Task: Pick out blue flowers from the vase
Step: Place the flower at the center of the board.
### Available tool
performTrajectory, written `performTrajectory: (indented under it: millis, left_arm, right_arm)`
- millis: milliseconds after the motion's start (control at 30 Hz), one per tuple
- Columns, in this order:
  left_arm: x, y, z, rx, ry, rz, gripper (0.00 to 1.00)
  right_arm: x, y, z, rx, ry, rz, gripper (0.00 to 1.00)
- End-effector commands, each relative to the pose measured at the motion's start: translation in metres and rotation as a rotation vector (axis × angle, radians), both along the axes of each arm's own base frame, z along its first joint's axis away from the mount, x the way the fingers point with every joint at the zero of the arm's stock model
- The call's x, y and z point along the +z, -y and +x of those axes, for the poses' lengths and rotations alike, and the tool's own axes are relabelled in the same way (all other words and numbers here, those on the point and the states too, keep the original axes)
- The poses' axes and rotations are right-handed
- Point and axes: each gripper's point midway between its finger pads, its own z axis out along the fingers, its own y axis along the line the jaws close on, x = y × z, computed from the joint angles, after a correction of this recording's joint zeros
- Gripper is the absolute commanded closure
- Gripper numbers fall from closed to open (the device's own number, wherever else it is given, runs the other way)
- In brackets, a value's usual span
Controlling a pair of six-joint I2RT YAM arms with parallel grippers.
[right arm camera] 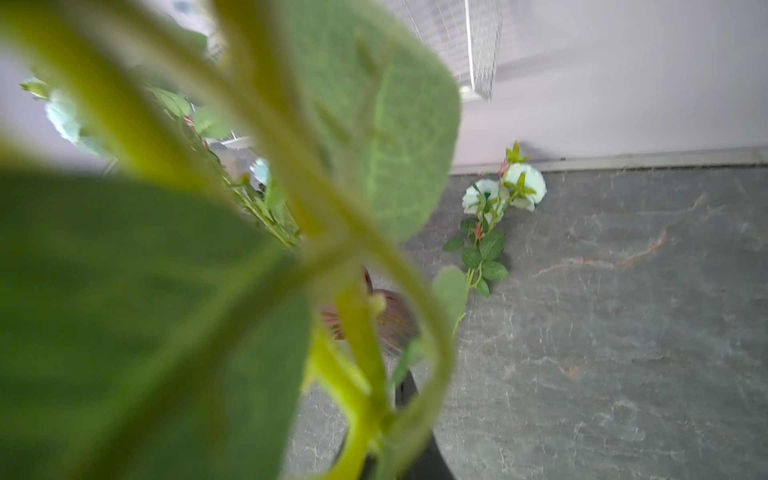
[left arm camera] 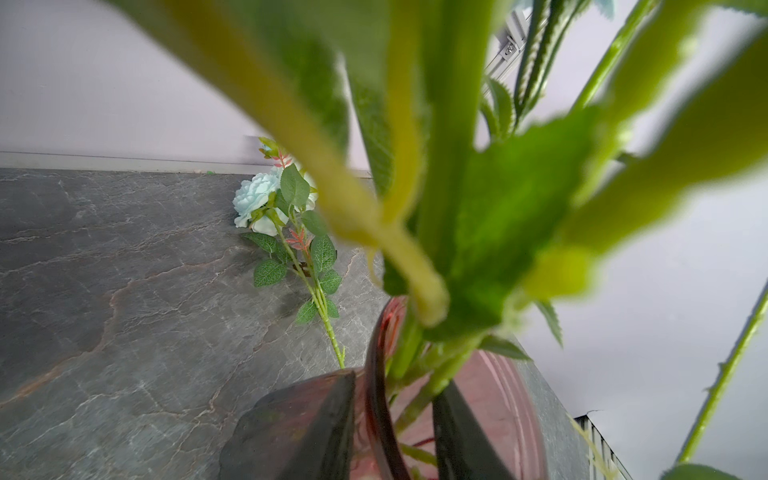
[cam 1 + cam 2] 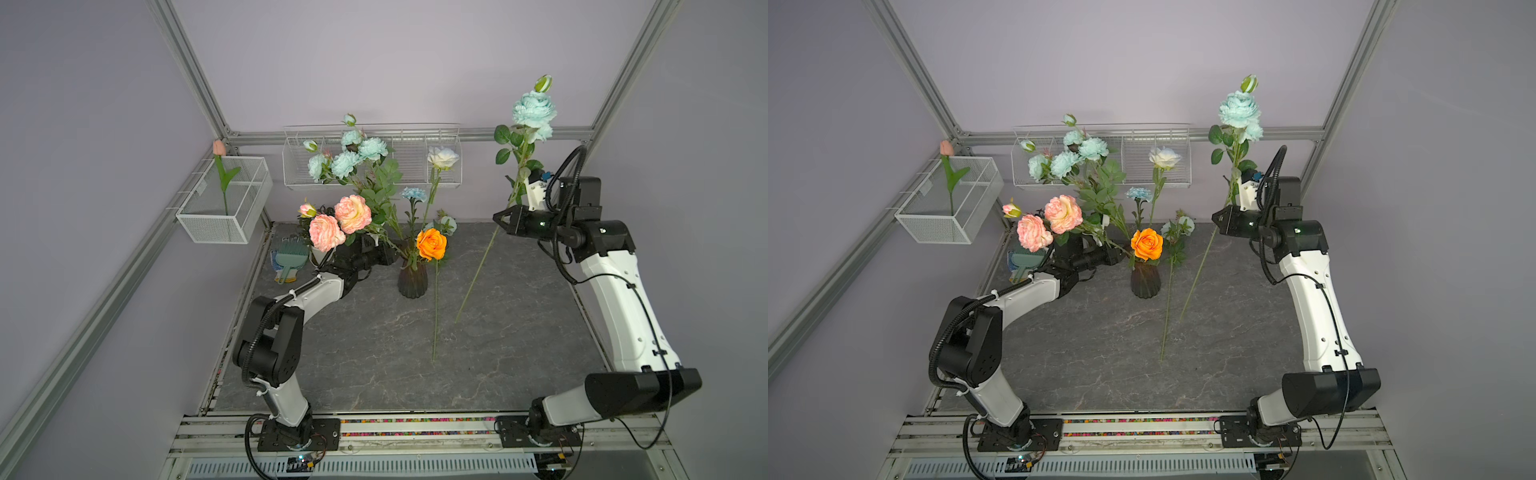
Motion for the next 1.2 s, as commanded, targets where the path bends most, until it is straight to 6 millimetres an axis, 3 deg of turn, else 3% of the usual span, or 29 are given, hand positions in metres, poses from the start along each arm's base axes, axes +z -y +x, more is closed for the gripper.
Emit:
performTrajectory:
  millis: [0,167,533,767,1167]
  left_arm:
    - [-0.015,0.002,-0.002,-0.007,-0.050,0.025,0.66]
    - [-0.015,0.002,-0.002,-0.006,-0.050,0.020,0.66]
    - [-0.019,-0.001,-0.005,0.004,-0.055,0.018,0.66]
    - [-0.022,0.000,-0.005,0.000,-0.060,0.015,0.66]
    - [-0.027,0.001,-0.005,-0.002,-0.071,0.014,0.66]
  right_arm:
    - [-0.027,0.004,0.000,-0.015,-0.067,-0.003,0.90]
    - [-0.081,0.021,0.004,-0.068,-0.176,-0.096,0.90]
    - [-0.174,0.036,0.037,-0.136,-0.331,-0.156,0.92]
    - [-0.222,0.040,0.056,-0.164,-0.395,-0.181,0.92]
    - [-0.292,0.025,0.101,-0.137,-0.444,-0.188,0.93]
